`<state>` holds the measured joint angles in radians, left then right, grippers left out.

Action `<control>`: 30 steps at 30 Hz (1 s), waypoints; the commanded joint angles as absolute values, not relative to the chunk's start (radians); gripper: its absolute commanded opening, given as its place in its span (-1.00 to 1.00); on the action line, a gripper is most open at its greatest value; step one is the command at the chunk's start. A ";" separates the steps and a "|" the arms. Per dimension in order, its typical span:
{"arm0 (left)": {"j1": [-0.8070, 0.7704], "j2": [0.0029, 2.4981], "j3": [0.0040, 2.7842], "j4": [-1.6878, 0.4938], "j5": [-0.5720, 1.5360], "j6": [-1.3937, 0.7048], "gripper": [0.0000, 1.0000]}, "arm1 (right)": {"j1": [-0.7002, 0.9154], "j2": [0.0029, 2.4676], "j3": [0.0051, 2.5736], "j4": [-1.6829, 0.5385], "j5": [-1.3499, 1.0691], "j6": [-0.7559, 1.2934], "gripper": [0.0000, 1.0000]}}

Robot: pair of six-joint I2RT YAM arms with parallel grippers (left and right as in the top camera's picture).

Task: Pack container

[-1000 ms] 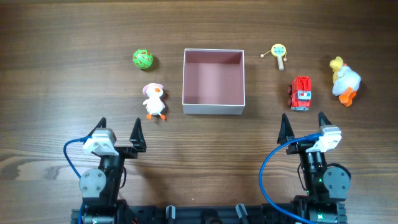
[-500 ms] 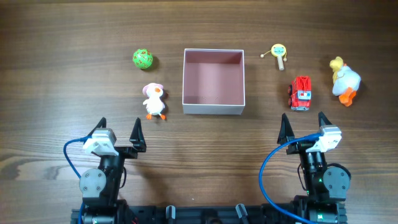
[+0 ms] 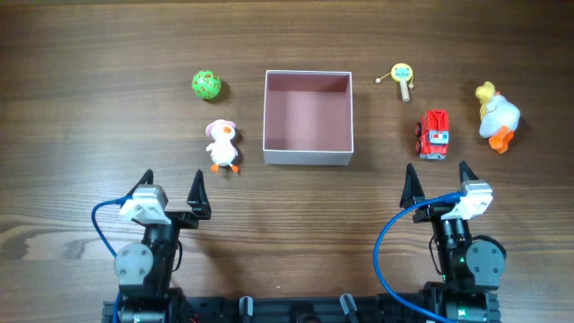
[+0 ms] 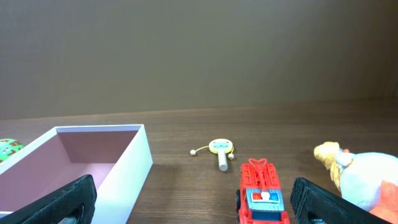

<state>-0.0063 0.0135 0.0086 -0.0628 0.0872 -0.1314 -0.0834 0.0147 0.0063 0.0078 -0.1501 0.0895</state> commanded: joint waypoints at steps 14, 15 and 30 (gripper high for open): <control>0.001 0.007 0.006 -0.070 0.085 -0.112 1.00 | -0.085 0.007 0.005 0.013 -0.166 0.107 0.99; 0.001 0.007 0.006 -0.070 0.085 -0.112 1.00 | -0.085 0.007 0.005 0.013 -0.166 0.107 1.00; 0.001 0.007 0.006 -0.070 0.085 -0.112 1.00 | -0.085 0.007 0.005 0.019 -0.192 0.176 1.00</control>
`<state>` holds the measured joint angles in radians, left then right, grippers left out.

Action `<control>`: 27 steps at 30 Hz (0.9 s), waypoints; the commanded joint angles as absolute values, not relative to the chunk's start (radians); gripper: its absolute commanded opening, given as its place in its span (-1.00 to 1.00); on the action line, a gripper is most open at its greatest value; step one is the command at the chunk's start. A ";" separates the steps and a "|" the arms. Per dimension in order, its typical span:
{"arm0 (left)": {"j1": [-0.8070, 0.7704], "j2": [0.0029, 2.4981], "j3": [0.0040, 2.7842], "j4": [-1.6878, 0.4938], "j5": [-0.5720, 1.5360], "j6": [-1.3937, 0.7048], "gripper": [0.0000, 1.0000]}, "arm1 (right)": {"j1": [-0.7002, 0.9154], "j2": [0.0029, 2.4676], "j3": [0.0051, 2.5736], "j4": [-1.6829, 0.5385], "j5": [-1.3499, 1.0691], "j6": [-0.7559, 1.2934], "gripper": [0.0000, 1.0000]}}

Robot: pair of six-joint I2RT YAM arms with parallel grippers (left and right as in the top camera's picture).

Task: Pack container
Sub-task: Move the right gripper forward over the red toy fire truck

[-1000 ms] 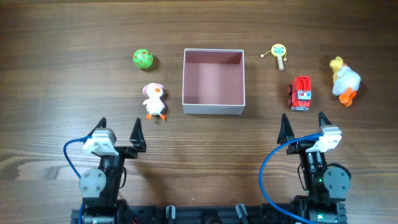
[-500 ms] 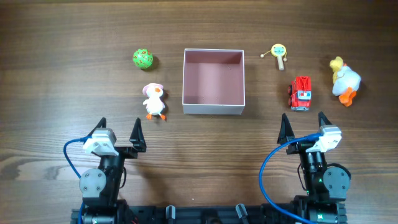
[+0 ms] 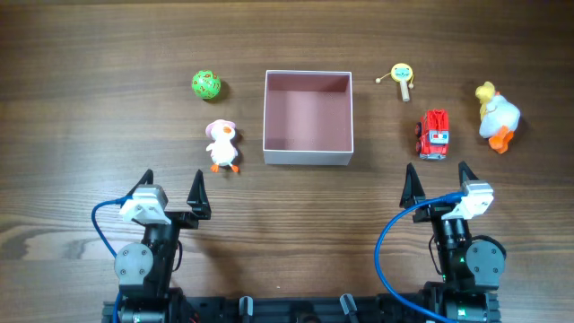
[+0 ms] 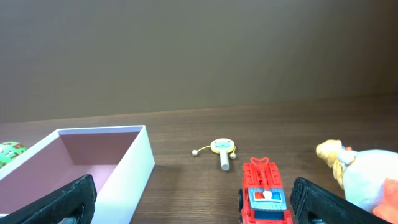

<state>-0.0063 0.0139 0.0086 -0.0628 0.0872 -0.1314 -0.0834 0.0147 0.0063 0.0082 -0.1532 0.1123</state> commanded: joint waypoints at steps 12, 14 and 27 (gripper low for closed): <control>0.001 0.007 0.006 -0.070 0.085 -0.112 1.00 | -0.085 0.007 0.008 0.231 -0.286 0.194 1.00; 0.001 0.007 0.006 -0.070 0.085 -0.112 1.00 | -0.086 0.008 0.033 0.248 -0.282 0.136 1.00; 0.001 0.007 0.006 -0.070 0.085 -0.112 1.00 | -0.086 0.414 0.435 0.087 -0.193 -0.168 0.99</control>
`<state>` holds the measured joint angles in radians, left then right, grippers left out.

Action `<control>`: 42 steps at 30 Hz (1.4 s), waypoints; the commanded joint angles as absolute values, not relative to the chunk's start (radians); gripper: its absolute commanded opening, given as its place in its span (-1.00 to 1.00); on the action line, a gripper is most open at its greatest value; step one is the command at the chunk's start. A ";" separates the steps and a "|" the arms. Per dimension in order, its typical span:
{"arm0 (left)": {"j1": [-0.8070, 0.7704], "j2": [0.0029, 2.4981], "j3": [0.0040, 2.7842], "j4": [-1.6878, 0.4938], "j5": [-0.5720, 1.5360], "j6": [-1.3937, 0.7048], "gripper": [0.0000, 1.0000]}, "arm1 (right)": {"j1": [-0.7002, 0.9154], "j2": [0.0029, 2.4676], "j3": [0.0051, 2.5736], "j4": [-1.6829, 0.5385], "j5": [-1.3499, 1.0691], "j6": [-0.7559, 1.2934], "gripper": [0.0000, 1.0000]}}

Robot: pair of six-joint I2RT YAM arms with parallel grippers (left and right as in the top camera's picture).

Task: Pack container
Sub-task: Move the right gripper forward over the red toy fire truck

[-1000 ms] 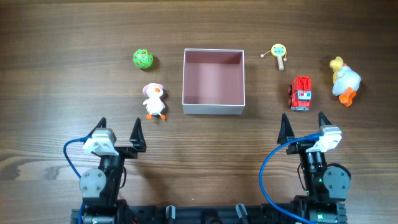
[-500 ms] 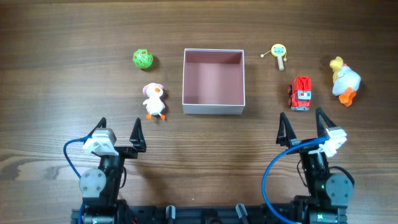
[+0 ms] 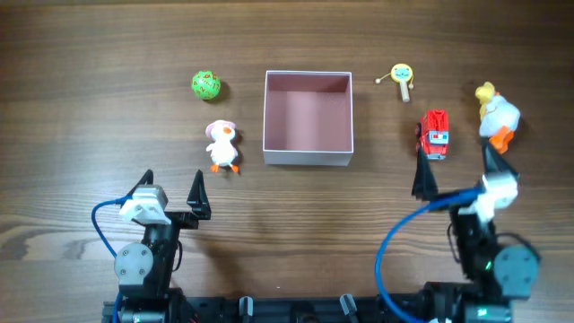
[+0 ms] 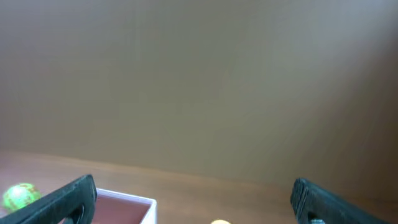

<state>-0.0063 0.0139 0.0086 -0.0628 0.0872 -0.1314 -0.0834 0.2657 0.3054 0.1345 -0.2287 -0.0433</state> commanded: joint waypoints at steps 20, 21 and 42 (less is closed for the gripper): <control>0.001 0.007 0.006 -0.070 0.085 -0.112 1.00 | -0.218 1.407 1.562 -0.879 -0.454 -0.184 1.00; 0.001 0.007 0.006 -0.070 0.085 -0.112 1.00 | -0.230 1.431 1.600 -0.914 -0.489 -0.183 0.99; 0.001 0.007 0.006 -0.070 0.085 -0.112 1.00 | -0.243 1.735 1.629 -1.228 -0.262 -0.185 1.00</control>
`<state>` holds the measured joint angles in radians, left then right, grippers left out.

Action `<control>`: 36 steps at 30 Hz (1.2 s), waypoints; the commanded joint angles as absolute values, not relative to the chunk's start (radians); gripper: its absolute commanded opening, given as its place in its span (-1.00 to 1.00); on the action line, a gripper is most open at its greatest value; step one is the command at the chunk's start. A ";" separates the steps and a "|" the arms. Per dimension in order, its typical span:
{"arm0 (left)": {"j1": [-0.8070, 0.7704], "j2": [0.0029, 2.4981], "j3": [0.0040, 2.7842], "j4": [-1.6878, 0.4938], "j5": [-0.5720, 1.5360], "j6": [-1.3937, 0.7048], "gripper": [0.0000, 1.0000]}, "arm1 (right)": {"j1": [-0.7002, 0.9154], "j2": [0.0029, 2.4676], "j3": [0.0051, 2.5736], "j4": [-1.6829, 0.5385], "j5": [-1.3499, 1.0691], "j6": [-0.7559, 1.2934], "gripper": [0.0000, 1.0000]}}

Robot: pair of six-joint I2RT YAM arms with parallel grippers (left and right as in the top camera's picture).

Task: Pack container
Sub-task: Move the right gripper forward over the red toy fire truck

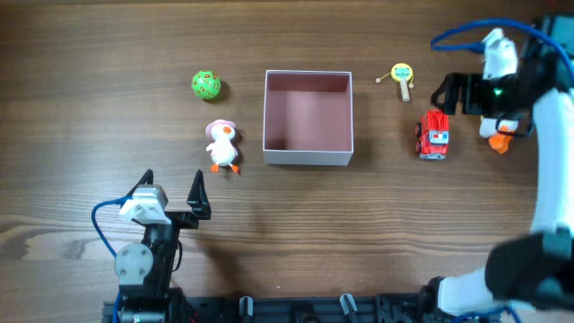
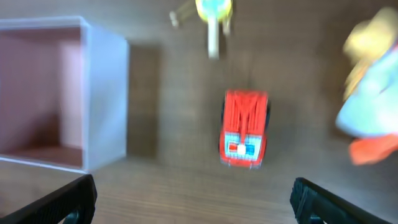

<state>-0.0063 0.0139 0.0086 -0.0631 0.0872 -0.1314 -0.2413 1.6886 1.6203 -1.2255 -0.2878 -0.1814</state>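
Observation:
The open white box with a pink inside [image 1: 308, 117] stands mid-table; its wall also shows in the right wrist view [image 2: 102, 99]. The red fire truck [image 1: 434, 135] [image 2: 244, 127] lies right of the box. A yellow rattle drum [image 1: 401, 76] [image 2: 213, 15] is behind it. The big white and yellow duck [image 1: 496, 136] [image 2: 373, 99] is mostly covered by my right arm. Left of the box are a green ball [image 1: 205, 85] and a small pink-hatted duck [image 1: 221, 145]. My right gripper [image 1: 480, 97] [image 2: 196, 205] hangs open, looking down over truck and duck. My left gripper [image 1: 170, 193] is open at the front.
Wooden table [image 1: 296, 215] all round. My right arm [image 1: 552, 170] stretches along the right edge from the front to the back. The blue cable [image 1: 466, 36] loops at the back right.
My right gripper was just in front of the truck with its camera facing the wall. Now it is farther back, high over truck and duck, looking down. The toys have not moved.
Both grippers stood open at the front edge, all toys lying around the box. Then my right arm was nearer the truck, its camera tilted up. Now it hangs open above truck and big duck. My left arm stayed still.

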 commanded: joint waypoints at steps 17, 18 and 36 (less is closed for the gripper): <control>0.001 0.007 0.006 -0.070 0.085 -0.112 1.00 | -0.242 1.844 1.629 -1.206 -0.255 -0.170 0.99; 0.001 0.007 0.006 -0.070 0.085 -0.112 0.99 | -0.242 1.844 1.628 -1.199 -0.255 -0.168 0.99; 0.001 0.007 0.006 -0.070 0.085 -0.112 1.00 | -0.099 1.967 1.628 -1.136 0.034 -0.183 1.00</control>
